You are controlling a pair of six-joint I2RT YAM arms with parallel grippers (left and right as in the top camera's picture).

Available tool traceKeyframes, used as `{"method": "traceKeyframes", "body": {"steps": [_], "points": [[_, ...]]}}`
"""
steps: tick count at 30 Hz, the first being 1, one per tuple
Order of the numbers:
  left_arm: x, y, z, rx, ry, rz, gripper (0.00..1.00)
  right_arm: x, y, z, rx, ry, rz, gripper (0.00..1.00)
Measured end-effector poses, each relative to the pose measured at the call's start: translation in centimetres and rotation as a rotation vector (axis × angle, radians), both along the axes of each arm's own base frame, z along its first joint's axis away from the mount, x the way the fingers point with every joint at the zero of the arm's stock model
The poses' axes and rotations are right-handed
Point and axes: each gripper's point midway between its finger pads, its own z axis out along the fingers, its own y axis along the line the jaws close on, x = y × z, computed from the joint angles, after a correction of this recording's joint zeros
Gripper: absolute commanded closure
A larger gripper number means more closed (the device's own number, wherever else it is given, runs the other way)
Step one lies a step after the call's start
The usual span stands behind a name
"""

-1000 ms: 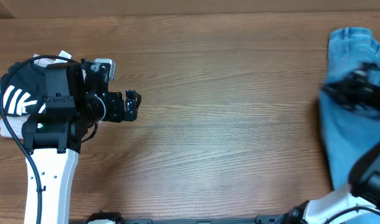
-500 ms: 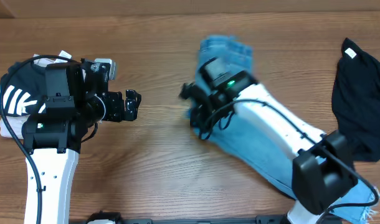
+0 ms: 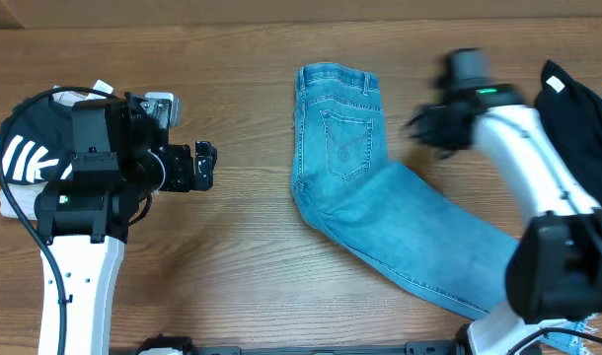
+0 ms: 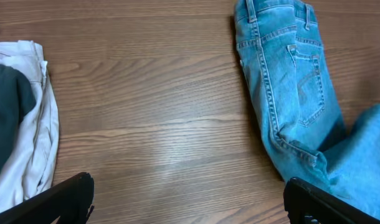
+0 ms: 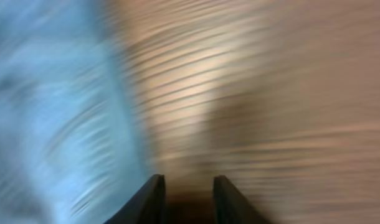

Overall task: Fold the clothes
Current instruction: 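Drag the jeans leftward to the table center and release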

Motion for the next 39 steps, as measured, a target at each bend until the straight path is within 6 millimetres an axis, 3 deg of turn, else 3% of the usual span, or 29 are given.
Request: {"method": "traceKeyframes", "body": {"steps": [3, 7, 8, 13, 15, 17, 21, 25, 27, 29, 32, 34, 37, 39], "points": [[0.0, 0.0, 0.0, 0.0, 0.002, 0.0, 0.0, -0.7, -8.7, -0.1, 0.018, 0.01, -0.284, 0.78], [0.0, 0.0, 0.0, 0.0, -0.001, 0.0, 0.0, -2.4, -15.8, -1.9, 0.043, 0.04, -0.499, 0.82], [0.0, 0.0, 0.0, 0.0, -0.002, 0.0, 0.0, -2.4, -17.2, -3.4, 0.055, 0.046, -0.536, 0.84], [0.0, 0.0, 0.0, 0.0, -0.002, 0.0, 0.0, -2.2, -19.5, -9.0, 0.084, 0.092, -0.607, 0.87], [-0.1, 0.0, -0.1, 0.0, 0.007, 0.0, 0.0, -2.8, -20.6, -10.2, 0.094, 0.11, -0.658, 0.87], [-0.3, 0.0, -0.2, 0.0, 0.015, 0.0, 0.0, -3.8, -23.8, -10.1, 0.07, 0.085, -0.76, 0.87], [-0.4, 0.0, -0.3, -0.001, 0.023, 0.0, 0.0, -8.2, -30.5, -10.1, 0.022, 0.076, -0.961, 0.95], [-0.4, 0.0, -0.4, -0.001, 0.024, 0.001, 0.0, -15.7, -36.7, -10.1, 0.041, 0.09, -1.195, 0.95], [-0.5, 0.0, -0.4, -0.001, 0.025, 0.001, 0.0, -18.0, -37.9, -10.2, 0.101, 0.083, -1.263, 0.93], [-0.5, 0.0, -0.4, -0.001, 0.025, 0.001, 0.0, -18.2, -38.0, -10.1, 0.163, 0.057, -1.27, 0.88], [-0.5, 0.0, -0.4, -0.001, 0.025, 0.001, 0.0, -15.4, -37.1, -8.9, 0.306, -0.038, -1.187, 0.78], [-0.5, 0.0, -0.4, -0.001, 0.025, 0.001, 0.0, -12.3, -35.5, -7.0, 0.387, -0.121, -1.079, 0.7], [-0.5, 0.0, -0.4, -0.003, 0.025, 0.004, 0.0, -8.0, -31.5, -1.7, 0.459, -0.229, -0.901, 0.45], [-0.1, 0.0, -0.2, -0.008, 0.013, 0.005, 0.0, -5.8, -28.2, 2.3, 0.481, -0.285, -0.785, 0.39]]}}
